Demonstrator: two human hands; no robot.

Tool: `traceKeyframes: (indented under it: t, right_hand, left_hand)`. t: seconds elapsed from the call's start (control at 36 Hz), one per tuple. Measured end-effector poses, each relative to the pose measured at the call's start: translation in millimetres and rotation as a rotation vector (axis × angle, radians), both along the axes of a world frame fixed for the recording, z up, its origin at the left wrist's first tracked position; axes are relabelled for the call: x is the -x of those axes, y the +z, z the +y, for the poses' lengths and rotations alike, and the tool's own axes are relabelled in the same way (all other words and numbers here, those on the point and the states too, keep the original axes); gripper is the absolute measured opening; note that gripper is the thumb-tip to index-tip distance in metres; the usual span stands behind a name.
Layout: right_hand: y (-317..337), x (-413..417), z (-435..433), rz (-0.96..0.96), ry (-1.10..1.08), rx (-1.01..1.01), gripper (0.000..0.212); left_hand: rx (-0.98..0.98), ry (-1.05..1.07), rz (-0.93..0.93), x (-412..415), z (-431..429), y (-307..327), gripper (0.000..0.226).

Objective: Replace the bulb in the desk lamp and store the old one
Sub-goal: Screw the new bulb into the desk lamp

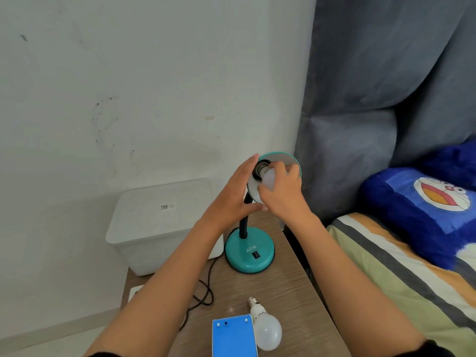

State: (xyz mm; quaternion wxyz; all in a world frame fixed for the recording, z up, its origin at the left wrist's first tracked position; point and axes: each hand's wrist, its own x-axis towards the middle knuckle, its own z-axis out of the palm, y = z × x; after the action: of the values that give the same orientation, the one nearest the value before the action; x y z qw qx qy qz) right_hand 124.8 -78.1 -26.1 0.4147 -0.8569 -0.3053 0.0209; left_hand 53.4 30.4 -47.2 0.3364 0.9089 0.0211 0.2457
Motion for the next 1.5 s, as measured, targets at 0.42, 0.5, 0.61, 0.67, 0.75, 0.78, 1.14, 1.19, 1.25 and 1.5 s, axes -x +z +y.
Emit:
traceKeyframes:
  t: [0.42,0.5,0.61,0.67,0.75,0.78,1.14,1.19,1.25,1.5]
  right_hand:
    - [5.2,0.8,-4.5,0.181,-0.102,-0.310,0.038]
    - [3.4,1.0,-5.9,0.173,-0.082,-0.268,0.043]
    - [0.3,1.6,-7.0,0.133,-0.048,-0.142,0.063]
    - [-0.5,2.4,-7.0,0.131,-0.046,-0.151,0.066]
    - [0.8,3.3,-7.4,0.092,-0.074,-0.140,0.064]
    - [1.4,3.9,-7.8,0.060,-0.089,-0.141,0.062]
    - [3.9,6.6,-11.1,-0.051,-0.110,-0.097,0.061]
    - [3.9,3.6,-10.1,-0.048,-0.158,-0.103,0.055]
    - [3.5,2.2,-9.5,-0.015,-0.162,-0.095,0.059]
    - [-4.4,2.3,-10.7,-0.091,-0.052,-0.126,0.060]
  left_hand:
    - [0.018,0.023,0.004,1.4,-0.2,0.7,0.102]
    - [0.020,0.024,0.012,1.9,-0.3,0.8,0.102]
    - [0.023,0.023,0.011,2.1,-1.2,1.2,0.100]
    - [0.031,0.022,0.009,1.9,-1.8,1.6,0.099]
    - [0.028,0.023,0.007,1.0,-0.3,0.0,0.101]
    - [0.028,0.024,0.006,1.0,0.4,-0.3,0.102]
    - [0.033,0.026,-0.011,0.3,1.6,-1.1,0.102]
    - [0.030,0.034,-0.017,0.7,2.0,-1.4,0.103]
    - [0.028,0.039,-0.018,1.1,1.4,-1.7,0.103]
    - [0.059,0.045,-0.024,2.3,-1.8,-0.8,0.098]
